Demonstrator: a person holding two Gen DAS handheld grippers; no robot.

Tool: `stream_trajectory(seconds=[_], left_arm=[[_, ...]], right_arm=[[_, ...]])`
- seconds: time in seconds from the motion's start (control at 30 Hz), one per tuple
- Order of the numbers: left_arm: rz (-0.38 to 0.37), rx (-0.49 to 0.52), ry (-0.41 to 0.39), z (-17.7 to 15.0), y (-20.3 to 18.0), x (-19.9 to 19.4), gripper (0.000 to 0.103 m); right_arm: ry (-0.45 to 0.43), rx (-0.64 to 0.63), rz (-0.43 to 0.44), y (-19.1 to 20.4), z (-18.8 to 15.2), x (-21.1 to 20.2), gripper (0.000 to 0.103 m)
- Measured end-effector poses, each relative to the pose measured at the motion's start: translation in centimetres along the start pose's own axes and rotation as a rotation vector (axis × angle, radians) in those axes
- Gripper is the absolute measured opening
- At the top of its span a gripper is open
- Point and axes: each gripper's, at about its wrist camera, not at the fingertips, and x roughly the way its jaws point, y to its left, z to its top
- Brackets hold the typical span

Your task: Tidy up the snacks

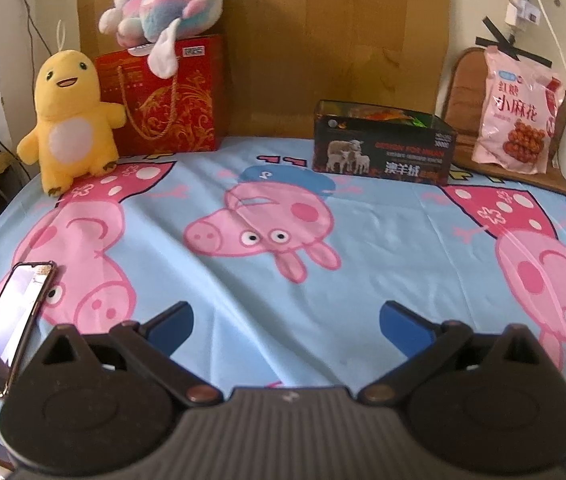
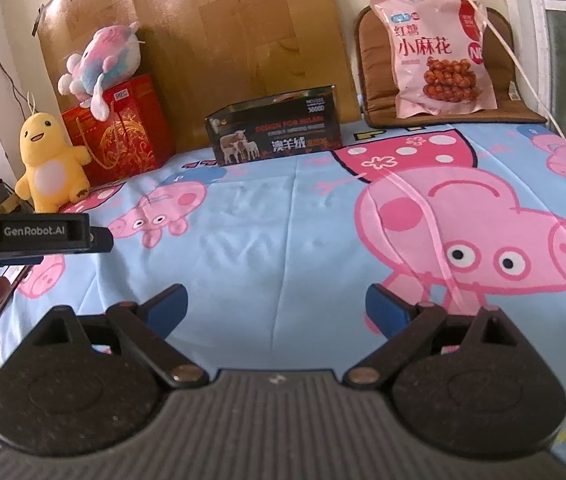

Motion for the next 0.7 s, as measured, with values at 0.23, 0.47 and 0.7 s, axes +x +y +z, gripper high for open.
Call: stream_trajectory(seconds=[0.23, 0.47, 0.7], left_arm=[[0.011, 0.041, 0.010, -0.1, -1.9, 0.0, 0.103], [0.036, 0.072, 0.010, -0.1, -3.3, 0.0, 0.103], [0.062, 0.105, -0.011, -0.2, -4.4, -0.3, 0.103]], right_arm=[[-0.009, 0.037, 0.017, -1.2, 0.0, -0.3, 0.097], [-0.058, 0.035, 0.006, -1.9, -0.1, -1.1, 0.097], [-0.068, 0.046, 0.013, -2.6, -0.2, -1.3, 0.097]])
